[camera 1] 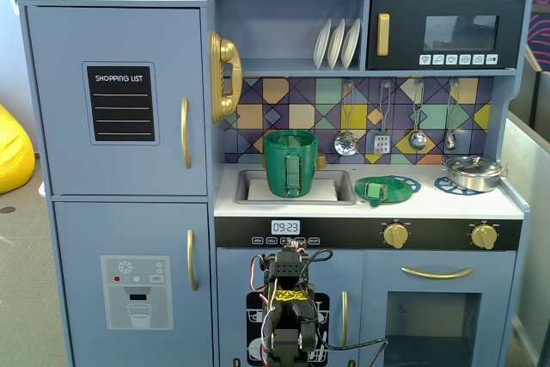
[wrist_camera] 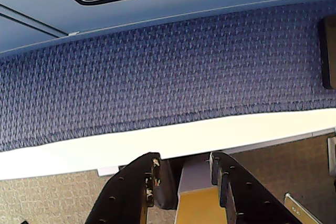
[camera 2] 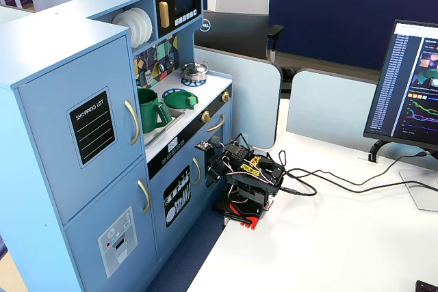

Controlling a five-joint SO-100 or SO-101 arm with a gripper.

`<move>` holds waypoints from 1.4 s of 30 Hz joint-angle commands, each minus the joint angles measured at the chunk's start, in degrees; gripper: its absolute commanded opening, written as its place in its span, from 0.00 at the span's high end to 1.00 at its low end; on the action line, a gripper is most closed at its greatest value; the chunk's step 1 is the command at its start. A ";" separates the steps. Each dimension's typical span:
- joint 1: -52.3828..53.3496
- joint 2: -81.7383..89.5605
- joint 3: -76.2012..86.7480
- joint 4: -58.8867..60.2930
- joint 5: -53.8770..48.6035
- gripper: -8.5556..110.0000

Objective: Pick up the lid from the counter and put it on the green recipient

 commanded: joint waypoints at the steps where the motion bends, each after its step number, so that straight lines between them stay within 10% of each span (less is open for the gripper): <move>1: 8.00 -0.35 -0.09 10.72 -2.11 0.93; 10: 8.17 -0.35 -0.09 8.70 -1.23 0.93; 23: 29.62 -16.52 -30.41 -30.23 -13.80 0.93; 30: 34.10 -18.63 -25.40 -63.19 -4.39 0.57; 42: 35.24 -31.82 -27.86 -78.57 -6.68 0.58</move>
